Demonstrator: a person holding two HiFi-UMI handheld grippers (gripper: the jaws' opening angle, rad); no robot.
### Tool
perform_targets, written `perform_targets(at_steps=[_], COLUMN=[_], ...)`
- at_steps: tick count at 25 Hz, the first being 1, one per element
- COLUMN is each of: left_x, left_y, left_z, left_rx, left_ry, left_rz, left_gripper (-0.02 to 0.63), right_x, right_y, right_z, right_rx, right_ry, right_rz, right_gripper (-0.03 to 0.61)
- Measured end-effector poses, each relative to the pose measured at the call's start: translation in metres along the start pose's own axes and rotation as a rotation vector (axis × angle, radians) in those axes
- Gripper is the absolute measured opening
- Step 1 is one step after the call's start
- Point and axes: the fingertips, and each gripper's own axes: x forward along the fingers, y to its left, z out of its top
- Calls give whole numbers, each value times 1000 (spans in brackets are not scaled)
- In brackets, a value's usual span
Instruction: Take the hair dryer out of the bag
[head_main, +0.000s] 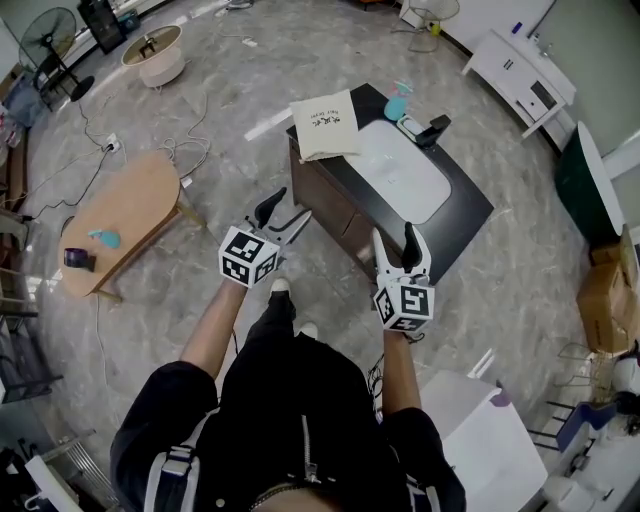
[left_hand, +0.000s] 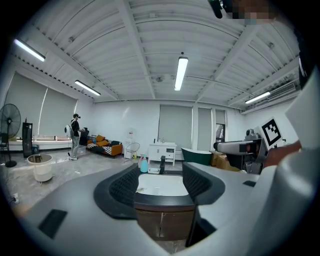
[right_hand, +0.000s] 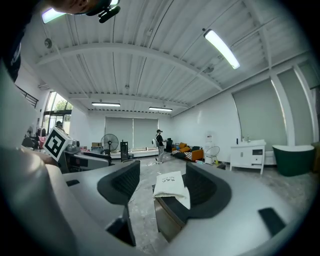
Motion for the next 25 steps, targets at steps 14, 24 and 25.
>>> perform_targets(at_steps=[14,24,25], left_x=[159,250,255], left_y=[108,195,199], left_z=[13,18,18], left_rx=[45,67,66], left_ry=[21,56,59], left_rz=[-93,-190,-199], left_gripper=[282,282,282], right_x=[164,280,287], right_y=[-61,-80,-81], right_z=[13,30,29], right_rx=[9,11,7], right_ry=[32,36,41], right_rz=[-69,-132,-136], right_gripper=[282,282,282])
